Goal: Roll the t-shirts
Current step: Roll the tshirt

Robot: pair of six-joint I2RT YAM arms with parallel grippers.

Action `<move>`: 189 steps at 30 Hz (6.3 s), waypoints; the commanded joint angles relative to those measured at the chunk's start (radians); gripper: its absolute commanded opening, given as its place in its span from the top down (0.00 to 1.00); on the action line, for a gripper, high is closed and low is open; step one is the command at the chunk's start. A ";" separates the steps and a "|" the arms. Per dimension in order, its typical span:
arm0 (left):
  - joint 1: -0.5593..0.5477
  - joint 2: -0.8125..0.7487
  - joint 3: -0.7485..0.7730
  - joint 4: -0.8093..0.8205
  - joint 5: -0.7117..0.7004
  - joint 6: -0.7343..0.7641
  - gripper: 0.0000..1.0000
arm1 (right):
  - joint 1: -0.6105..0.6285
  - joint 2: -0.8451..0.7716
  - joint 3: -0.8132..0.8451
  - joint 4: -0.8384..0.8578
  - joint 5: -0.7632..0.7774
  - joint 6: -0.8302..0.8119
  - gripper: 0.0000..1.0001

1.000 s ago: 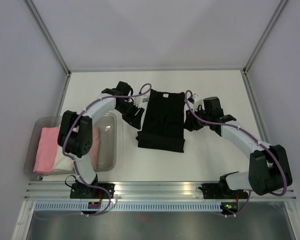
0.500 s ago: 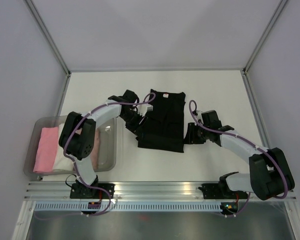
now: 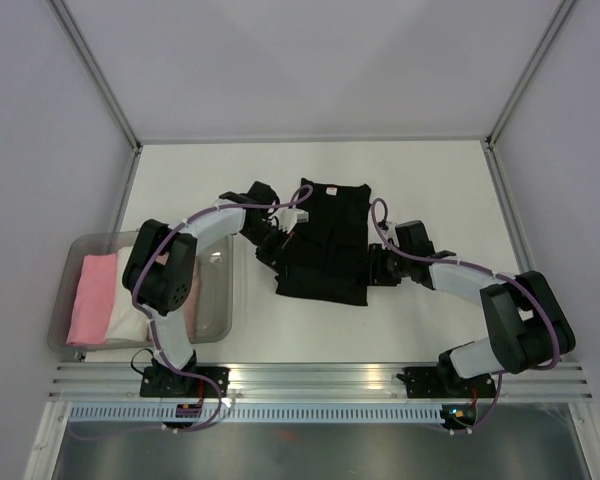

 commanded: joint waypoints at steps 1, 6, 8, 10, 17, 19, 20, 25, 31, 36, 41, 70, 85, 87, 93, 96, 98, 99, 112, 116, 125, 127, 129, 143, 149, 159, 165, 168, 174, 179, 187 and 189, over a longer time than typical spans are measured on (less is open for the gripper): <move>-0.003 0.000 0.044 0.021 0.107 0.002 0.92 | 0.002 0.029 0.008 0.082 -0.041 0.016 0.56; 0.003 -0.008 0.048 0.030 0.312 0.108 0.98 | 0.002 0.028 0.002 0.113 -0.041 0.011 0.86; 0.010 -0.009 0.041 0.032 0.365 0.141 0.97 | 0.002 0.016 0.002 0.099 -0.038 0.002 0.94; 0.026 0.007 0.025 0.042 0.403 0.175 0.93 | 0.002 -0.007 0.000 0.064 -0.021 -0.012 1.00; 0.104 0.043 -0.035 0.212 0.223 0.157 0.85 | -0.008 -0.044 -0.035 0.056 -0.017 0.013 1.00; 0.104 0.044 -0.054 0.243 0.204 0.146 0.77 | -0.007 -0.034 -0.038 0.084 -0.026 0.036 1.00; 0.104 0.047 -0.057 0.256 0.204 0.134 0.73 | -0.008 -0.023 -0.037 0.085 -0.035 0.043 1.00; 0.104 0.038 -0.080 0.259 0.192 0.106 0.57 | -0.008 -0.009 -0.004 0.111 -0.038 0.042 1.00; 0.104 -0.074 -0.087 0.262 0.157 0.047 0.45 | -0.008 0.005 0.026 0.097 -0.038 0.036 1.00; 0.106 -0.155 -0.061 0.201 0.046 0.002 0.41 | -0.008 0.009 0.031 0.097 -0.031 0.030 1.00; 0.087 -0.194 -0.125 0.157 -0.023 -0.022 0.26 | -0.008 0.011 0.037 0.097 -0.020 0.005 1.00; 0.021 -0.042 -0.127 0.246 0.074 -0.121 0.86 | -0.008 0.023 0.054 0.071 0.009 -0.004 1.00; 0.067 0.027 -0.152 0.274 0.025 -0.111 0.98 | -0.008 0.068 0.109 0.036 0.115 0.039 1.00; 0.066 0.033 -0.147 0.266 0.025 -0.104 0.97 | -0.008 0.086 0.112 0.025 0.124 0.043 1.00; 0.066 0.047 -0.132 0.256 0.017 -0.102 0.91 | -0.008 0.069 0.131 -0.037 0.202 0.019 0.84; 0.064 0.049 -0.118 0.257 0.017 -0.096 0.89 | -0.008 0.023 0.166 -0.102 0.250 -0.015 0.69; 0.066 0.043 -0.110 0.256 0.018 -0.092 0.88 | -0.007 -0.029 0.184 -0.139 0.281 -0.026 0.66; 0.064 0.041 -0.109 0.256 0.020 -0.092 0.87 | -0.004 -0.052 0.186 -0.143 0.296 -0.029 0.66; 0.066 -0.025 -0.084 0.196 -0.047 -0.038 0.60 | 0.257 -0.013 0.125 0.134 0.194 -0.020 0.94; 0.067 -0.055 -0.065 0.173 -0.061 -0.021 0.56 | 0.262 0.063 0.123 0.168 0.198 -0.021 0.96; 0.081 -0.068 -0.046 0.159 -0.060 -0.027 0.53 | 0.259 0.130 0.117 0.211 0.232 -0.020 0.98; 0.092 -0.059 -0.032 0.162 -0.072 -0.035 0.53 | 0.257 0.143 0.111 0.219 0.232 -0.013 0.98; 0.099 -0.033 -0.002 0.165 -0.095 -0.058 0.54 | 0.252 0.147 0.108 0.226 0.230 -0.013 0.98; 0.106 0.061 0.022 0.213 -0.068 -0.070 0.87 | 0.202 0.126 0.085 0.234 0.204 0.002 0.98; 0.104 0.081 0.032 0.225 -0.089 -0.069 0.97 | 0.156 0.109 0.040 0.262 0.203 0.033 0.99; 0.102 0.047 0.029 0.230 -0.158 -0.009 0.74 | 0.113 0.114 0.002 0.271 0.175 0.033 1.00; 0.073 -0.098 0.075 0.225 -0.236 0.158 0.60 | 0.111 0.072 0.062 0.217 0.173 0.014 0.99; 0.011 -0.181 0.039 0.214 -0.242 0.315 0.59 | 0.111 0.058 0.082 0.193 0.174 0.008 0.99; -0.144 -0.319 -0.219 0.236 -0.236 0.686 0.50 | 0.111 0.061 0.094 0.182 0.169 -0.003 0.99; -0.210 -0.427 -0.412 0.395 -0.222 0.890 0.31 | 0.111 0.066 0.085 0.199 0.166 0.002 0.99; -0.244 -0.384 -0.498 0.536 -0.344 0.898 0.28 | 0.111 0.065 0.075 0.214 0.154 -0.003 0.98; -0.246 -0.373 -0.518 0.550 -0.350 0.906 0.29 | 0.110 0.066 0.075 0.214 0.149 -0.006 0.98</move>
